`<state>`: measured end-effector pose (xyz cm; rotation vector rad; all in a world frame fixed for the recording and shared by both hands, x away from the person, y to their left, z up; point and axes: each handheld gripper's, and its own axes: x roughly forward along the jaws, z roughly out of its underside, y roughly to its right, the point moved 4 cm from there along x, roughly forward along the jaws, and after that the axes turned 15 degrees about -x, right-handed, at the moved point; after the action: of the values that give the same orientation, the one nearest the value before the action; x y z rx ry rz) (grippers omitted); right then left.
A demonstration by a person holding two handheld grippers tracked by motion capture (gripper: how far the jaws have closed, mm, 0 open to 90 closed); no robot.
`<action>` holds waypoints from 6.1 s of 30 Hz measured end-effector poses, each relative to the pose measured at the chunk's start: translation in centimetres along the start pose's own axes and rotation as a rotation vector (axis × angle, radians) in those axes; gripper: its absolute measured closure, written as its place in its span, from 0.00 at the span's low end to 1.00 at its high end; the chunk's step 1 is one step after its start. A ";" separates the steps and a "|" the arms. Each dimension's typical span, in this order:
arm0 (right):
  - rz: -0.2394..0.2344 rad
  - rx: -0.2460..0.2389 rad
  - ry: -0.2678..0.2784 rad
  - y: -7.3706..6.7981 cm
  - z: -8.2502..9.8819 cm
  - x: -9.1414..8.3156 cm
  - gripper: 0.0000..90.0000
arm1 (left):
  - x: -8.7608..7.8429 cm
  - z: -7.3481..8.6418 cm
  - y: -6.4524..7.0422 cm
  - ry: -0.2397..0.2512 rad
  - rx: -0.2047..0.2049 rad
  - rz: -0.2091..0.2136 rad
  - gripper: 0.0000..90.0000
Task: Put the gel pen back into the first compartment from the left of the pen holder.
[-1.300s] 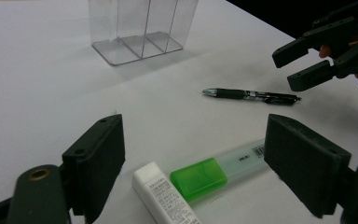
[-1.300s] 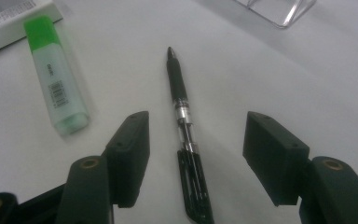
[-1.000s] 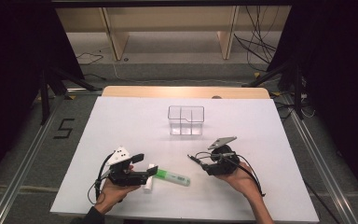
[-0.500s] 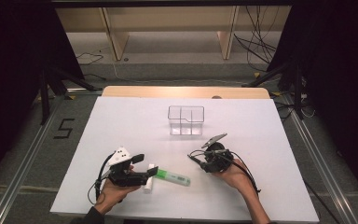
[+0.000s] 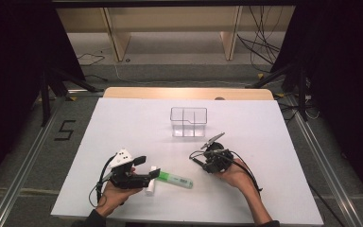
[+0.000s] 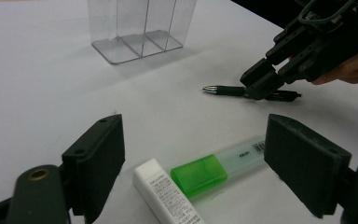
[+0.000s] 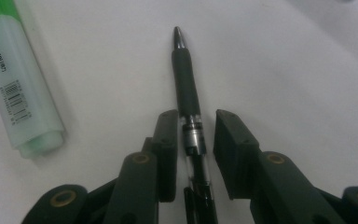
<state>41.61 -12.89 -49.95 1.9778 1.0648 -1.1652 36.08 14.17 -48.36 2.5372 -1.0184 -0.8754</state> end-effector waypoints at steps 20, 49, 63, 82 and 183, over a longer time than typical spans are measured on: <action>-0.023 -0.051 -0.111 0.0 -1.2 0.5 0.87 | 0.0 0.0 0.0 0.001 -0.001 -0.003 0.22; -0.067 -0.022 -0.104 1.3 -2.1 -1.1 0.89 | 0.0 0.0 -0.1 0.002 0.000 -0.008 0.23; -0.028 0.038 0.120 2.4 -3.0 -3.8 0.89 | 0.0 -0.1 -0.2 0.004 -0.005 -0.016 0.22; 0.082 0.130 0.445 3.1 -5.9 -5.8 0.89 | 0.0 -0.1 -0.2 0.008 -0.011 -0.015 0.22; 0.199 0.246 0.543 9.0 -18.2 -0.6 0.89 | 0.0 -0.1 0.0 0.003 0.002 0.000 0.22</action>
<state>56.76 -2.97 -40.65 2.6183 0.9749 -0.6898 36.12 14.22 -48.29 2.5391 -1.0190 -0.8707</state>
